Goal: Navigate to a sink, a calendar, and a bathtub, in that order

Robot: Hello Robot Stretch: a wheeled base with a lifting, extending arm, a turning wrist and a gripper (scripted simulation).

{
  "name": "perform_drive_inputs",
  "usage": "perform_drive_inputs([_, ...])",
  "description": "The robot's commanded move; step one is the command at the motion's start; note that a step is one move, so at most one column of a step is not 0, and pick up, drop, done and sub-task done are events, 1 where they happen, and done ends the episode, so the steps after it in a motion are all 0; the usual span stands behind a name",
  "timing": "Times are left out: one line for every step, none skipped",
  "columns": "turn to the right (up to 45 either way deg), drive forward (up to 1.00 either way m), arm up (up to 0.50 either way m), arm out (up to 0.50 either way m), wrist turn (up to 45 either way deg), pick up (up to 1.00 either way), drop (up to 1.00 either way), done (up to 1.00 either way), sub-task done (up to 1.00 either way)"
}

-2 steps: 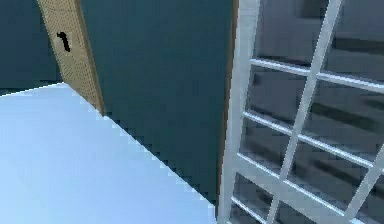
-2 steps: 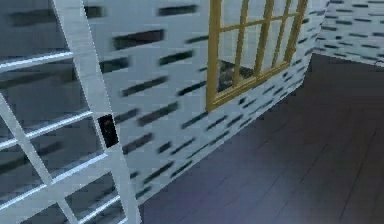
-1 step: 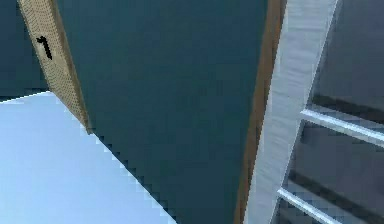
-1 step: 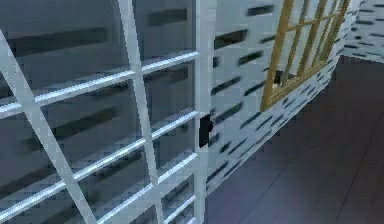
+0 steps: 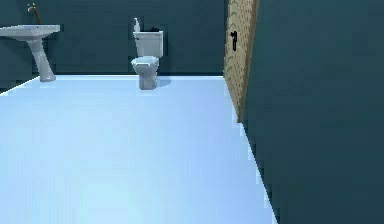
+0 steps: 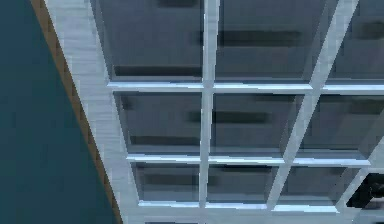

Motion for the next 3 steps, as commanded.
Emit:
perform_drive_inputs([-12.0, 0.0, 0.0, 0.0, 0.0, 0.0, 0.0, 0.0, 0.0])
perform_drive_inputs([0.0, 0.45, 0.0, 0.0, 0.0, 0.0, 0.0, 0.0, 0.0])
perform_drive_inputs([9.0, 0.0, 0.0, 0.0, 0.0, 0.0, 0.0, 0.0, 0.0])
